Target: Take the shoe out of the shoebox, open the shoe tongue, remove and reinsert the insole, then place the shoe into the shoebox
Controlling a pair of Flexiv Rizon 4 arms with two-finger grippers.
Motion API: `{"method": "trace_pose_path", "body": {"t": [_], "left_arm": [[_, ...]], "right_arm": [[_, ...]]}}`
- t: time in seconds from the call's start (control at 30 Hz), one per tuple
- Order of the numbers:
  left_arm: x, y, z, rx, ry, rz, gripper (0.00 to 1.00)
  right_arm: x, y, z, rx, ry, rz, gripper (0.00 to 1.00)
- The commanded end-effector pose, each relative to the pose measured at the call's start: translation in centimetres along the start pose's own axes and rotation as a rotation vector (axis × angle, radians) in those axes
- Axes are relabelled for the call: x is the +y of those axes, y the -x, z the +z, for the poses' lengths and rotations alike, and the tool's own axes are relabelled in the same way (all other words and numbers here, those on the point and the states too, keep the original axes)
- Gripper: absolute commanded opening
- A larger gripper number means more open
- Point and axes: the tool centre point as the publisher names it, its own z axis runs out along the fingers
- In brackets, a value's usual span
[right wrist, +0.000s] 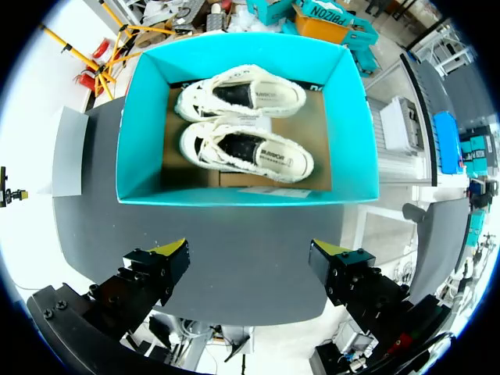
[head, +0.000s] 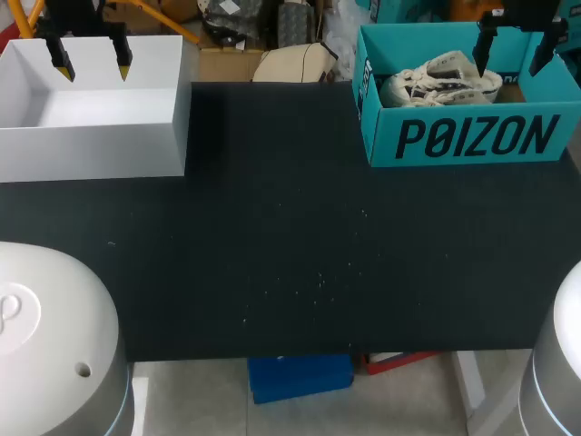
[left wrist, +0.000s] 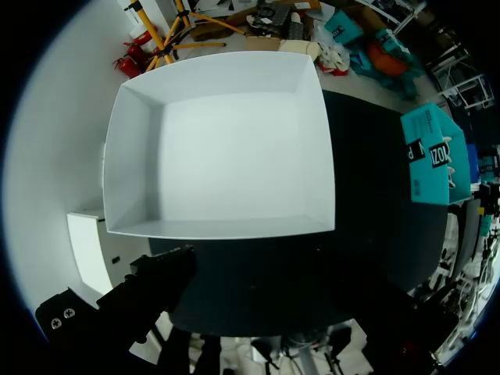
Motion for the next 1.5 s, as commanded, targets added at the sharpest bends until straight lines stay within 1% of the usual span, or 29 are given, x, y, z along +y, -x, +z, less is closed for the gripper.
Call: {"method": "trace_pose_path", "body": {"t": [0.03, 0.77, 0.8, 0.83, 0.9, 0.93, 0.97, 1.43, 1.47, 1.5], "left_arm": [[0.1, -0.1, -0.1, -0.003, 0.001, -0.002, 1.0], [0.1, -0.1, -0.1, -0.003, 0.001, -0.002, 1.0], [0.1, -0.1, -0.1, -0.003, 0.001, -0.002, 1.0], [0.1, -0.1, -0.1, -0.003, 0.001, -0.002, 1.0], [0.1, -0.1, -0.1, -0.003, 0.001, -0.002, 1.0], [0.1, -0.1, -0.1, -0.003, 0.001, -0.002, 1.0], [0.1, -0.1, -0.1, -0.003, 0.001, -0.002, 1.0], [0.1, -0.1, -0.1, -0.003, 0.001, -0.002, 1.0], [0.1, -0.1, -0.1, -0.003, 0.001, -0.002, 1.0], [0.1, -0.1, -0.1, -0.003, 0.001, -0.002, 1.0]], "right_arm": [[0.0, 0.0, 0.0, 0.0, 0.0, 0.0, 1.0], [0.0, 0.0, 0.0, 0.0, 0.0, 0.0, 1.0], [0.2, -0.1, -0.6, 0.022, 0.008, -0.081, 1.0], [0.4, -0.1, -1.0, 0.016, 0.022, -0.175, 1.0], [0.3, 0.0, -1.9, 0.022, 0.046, -0.421, 1.0], [-0.2, 0.0, -2.4, 0.008, 0.07, -0.629, 1.0], [-1.5, 0.4, -3.0, 0.025, 0.086, -0.839, 1.0], [-1.5, 0.4, -3.0, 0.025, 0.086, -0.839, 1.0], [-1.3, -0.2, -3.4, 0.033, 0.085, -0.99, 1.0], [-1.4, -0.6, -3.6, 0.021, 0.075, -1.199, 1.0]]}}
